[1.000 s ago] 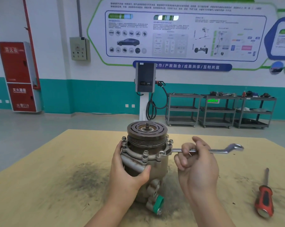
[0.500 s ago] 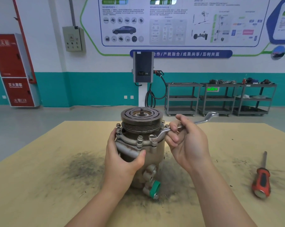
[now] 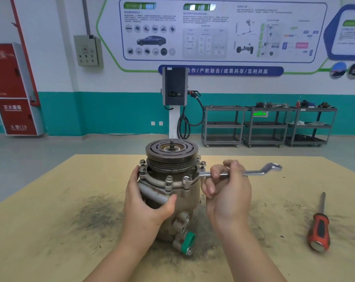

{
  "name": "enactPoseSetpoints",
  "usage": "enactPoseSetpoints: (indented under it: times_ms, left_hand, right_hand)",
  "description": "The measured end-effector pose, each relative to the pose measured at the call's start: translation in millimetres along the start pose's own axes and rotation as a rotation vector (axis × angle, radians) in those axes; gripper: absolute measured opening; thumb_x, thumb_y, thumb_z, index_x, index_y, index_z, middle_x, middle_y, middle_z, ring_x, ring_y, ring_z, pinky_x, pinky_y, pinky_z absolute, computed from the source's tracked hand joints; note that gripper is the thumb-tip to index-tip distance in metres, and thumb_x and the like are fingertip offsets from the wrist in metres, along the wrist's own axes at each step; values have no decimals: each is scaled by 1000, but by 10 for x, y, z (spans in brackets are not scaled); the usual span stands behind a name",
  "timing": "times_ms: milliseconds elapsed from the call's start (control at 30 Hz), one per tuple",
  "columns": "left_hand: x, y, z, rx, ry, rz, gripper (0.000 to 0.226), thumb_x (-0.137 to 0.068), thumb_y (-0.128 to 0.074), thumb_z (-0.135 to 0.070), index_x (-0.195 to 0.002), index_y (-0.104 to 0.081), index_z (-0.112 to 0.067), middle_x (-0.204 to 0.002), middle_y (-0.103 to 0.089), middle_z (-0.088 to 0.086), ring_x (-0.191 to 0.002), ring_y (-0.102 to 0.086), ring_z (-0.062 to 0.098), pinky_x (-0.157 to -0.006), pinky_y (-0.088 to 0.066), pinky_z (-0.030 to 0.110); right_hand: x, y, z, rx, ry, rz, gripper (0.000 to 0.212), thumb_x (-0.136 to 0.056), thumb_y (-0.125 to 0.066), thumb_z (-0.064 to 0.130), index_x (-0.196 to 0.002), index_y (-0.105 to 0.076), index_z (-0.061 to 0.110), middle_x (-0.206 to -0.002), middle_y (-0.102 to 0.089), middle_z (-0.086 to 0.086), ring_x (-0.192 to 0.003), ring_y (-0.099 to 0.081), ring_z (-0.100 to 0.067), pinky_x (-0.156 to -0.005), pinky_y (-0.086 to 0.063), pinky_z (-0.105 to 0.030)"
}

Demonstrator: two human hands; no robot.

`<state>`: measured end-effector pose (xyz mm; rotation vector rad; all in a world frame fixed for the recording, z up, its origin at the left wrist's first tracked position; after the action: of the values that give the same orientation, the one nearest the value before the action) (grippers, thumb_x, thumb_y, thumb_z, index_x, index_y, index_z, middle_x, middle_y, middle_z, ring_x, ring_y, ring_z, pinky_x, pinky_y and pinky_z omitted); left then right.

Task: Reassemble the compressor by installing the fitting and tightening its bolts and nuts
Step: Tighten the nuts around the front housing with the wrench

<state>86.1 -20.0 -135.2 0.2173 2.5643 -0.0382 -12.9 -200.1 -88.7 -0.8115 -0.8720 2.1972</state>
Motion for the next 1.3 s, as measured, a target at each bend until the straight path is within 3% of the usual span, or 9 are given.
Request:
enactPoseSetpoints:
  times_ms: [133, 300, 433, 533, 633, 767, 967, 1067, 1300]
  left_hand:
    - [8, 6, 19, 11, 18, -4, 101, -53, -84, -50, -142, -35, -43, -135, -53, -18, -128, -51, 9, -107, -44, 45]
    - [42, -9, -13, 37, 42, -27, 102, -52, -83, -53, -142, -36, -39, -136, -54, -13, -127, -53, 11, -108, -43, 44]
    - [7, -46, -29, 102, 98, 10, 96, -54, -61, -64, -142, -40, -32, -136, -55, 17, -126, -51, 41, -102, -43, 55]
    - [16, -26, -23, 70, 74, -19, 90, -53, -68, -69, -135, -43, -41, -133, -57, -1, -126, -55, 24, -99, -49, 41]
    - [32, -18, -6, 57, 33, -25, 103, -49, -82, -58, -140, -33, -48, -139, -50, -16, -129, -49, 6, -109, -42, 43]
    - [23, -34, -15, 66, 30, 20, 100, -47, -83, -55, -120, -19, -80, -141, -39, -31, -132, -41, -5, -113, -35, 35]
    - [-103, 40, -82, 147, 24, 87, 105, -37, -83, -71, -121, -19, -79, -133, -34, -47, -128, -42, -11, -100, -42, 17]
    - [-155, 14, -90, 125, 43, 180, 116, -35, -85, -70, -127, -15, -75, -128, -36, -52, -129, -41, -11, -114, -34, 37]
    - [-133, -14, -97, 17, 52, 242, 129, -23, -90, -69, -125, -11, -81, -145, -31, -33, -137, -35, -2, -116, -29, 38]
  right_hand:
    - [151, 23, 128, 113, 242, -68, 25, -105, -33, 26, -85, -46, 18, -56, -53, 0, -40, -39, -16, -43, -34, -23]
    - [774, -322, 297, 446, 771, 118, 19, -102, -42, 37, -89, -56, 35, -75, -59, 5, -58, -52, -17, -55, -43, -29]
    - [1085, -713, 71, 855, 967, 327, 21, -103, -38, 33, -101, -57, 23, -92, -56, 11, -81, -54, -16, -70, -44, -30]
    - [1004, -758, 189, 883, 935, 413, 25, -104, -34, 40, -107, -54, 26, -95, -55, 14, -83, -57, -9, -71, -47, -24]
    - [816, -572, 562, 544, 834, 315, 15, -102, -38, 40, -103, -52, 34, -83, -59, 11, -69, -57, -3, -64, -45, -14]
    - [331, -148, 480, 169, 344, 32, 19, -104, -34, 17, -95, -49, 22, -60, -58, 0, -47, -46, -13, -46, -39, -19]
    - [106, -17, 171, 36, 35, 7, 19, -103, -30, 6, -94, -46, 11, -56, -55, -7, -42, -42, -16, -41, -32, -23]
    - [62, -75, 128, 15, -46, 69, 19, -101, -30, 3, -92, -45, 10, -55, -53, -7, -41, -41, -16, -41, -29, -24]
    - [216, -2, 210, 106, 210, -63, 24, -95, -30, -5, -86, -46, 9, -52, -51, -7, -40, -39, -18, -39, -31, -22]
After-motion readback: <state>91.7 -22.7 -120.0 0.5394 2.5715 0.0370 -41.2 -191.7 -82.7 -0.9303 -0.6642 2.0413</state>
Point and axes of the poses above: each hand's wrist, its own x-axis away from the middle knuckle, its own y-axis out of the back of the hand, z = x × y, the point moved 9 cm from there along -x, towards the middle knuckle
